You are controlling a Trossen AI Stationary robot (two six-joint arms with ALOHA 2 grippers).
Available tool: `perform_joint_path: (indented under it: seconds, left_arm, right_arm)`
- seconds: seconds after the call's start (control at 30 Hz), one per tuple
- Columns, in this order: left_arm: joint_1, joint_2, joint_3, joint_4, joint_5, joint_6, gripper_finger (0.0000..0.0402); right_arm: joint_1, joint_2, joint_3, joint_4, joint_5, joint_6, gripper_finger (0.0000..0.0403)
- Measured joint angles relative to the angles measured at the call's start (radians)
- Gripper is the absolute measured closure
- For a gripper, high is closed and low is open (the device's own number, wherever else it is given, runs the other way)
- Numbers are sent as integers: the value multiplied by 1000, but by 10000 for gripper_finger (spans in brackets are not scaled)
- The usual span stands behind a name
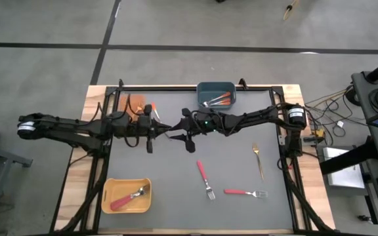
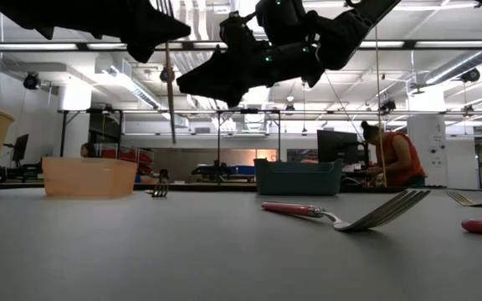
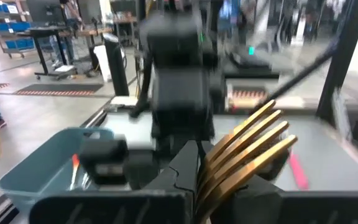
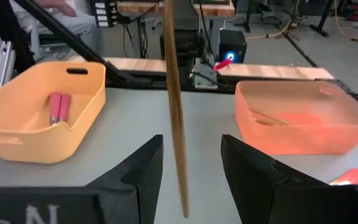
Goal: Sort silverware by color (type)
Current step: Put the gold fork into the orange bin
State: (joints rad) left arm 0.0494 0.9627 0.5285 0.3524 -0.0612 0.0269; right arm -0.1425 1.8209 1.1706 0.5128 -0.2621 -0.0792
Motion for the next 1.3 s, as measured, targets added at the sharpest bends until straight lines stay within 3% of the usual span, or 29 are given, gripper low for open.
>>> perform_joint_path:
  seconds: [0.43, 0.57, 0.73, 0.97, 1.1, 1.3]
  left_arm:
    - [0, 0, 0, 52, -9, 46, 401]
    - [0, 0, 0, 57, -9, 46, 401]
    - [2, 0, 0, 64, -18, 44, 401]
    - [1, -8, 0, 84, -75, 39, 400]
    - [1, -24, 0, 75, -85, 55, 375]
    - [1, -40, 0, 65, -92, 68, 308]
  right_arm:
    - [5, 74, 5, 46, 8, -2, 265]
    - [4, 92, 5, 112, 19, -8, 299]
    - [5, 92, 5, 137, 21, -31, 379]
    - [5, 86, 13, 150, 27, 5, 386]
    - [6, 85, 7, 163, 55, 34, 387]
    - [7, 91, 4, 188, 76, 66, 387]
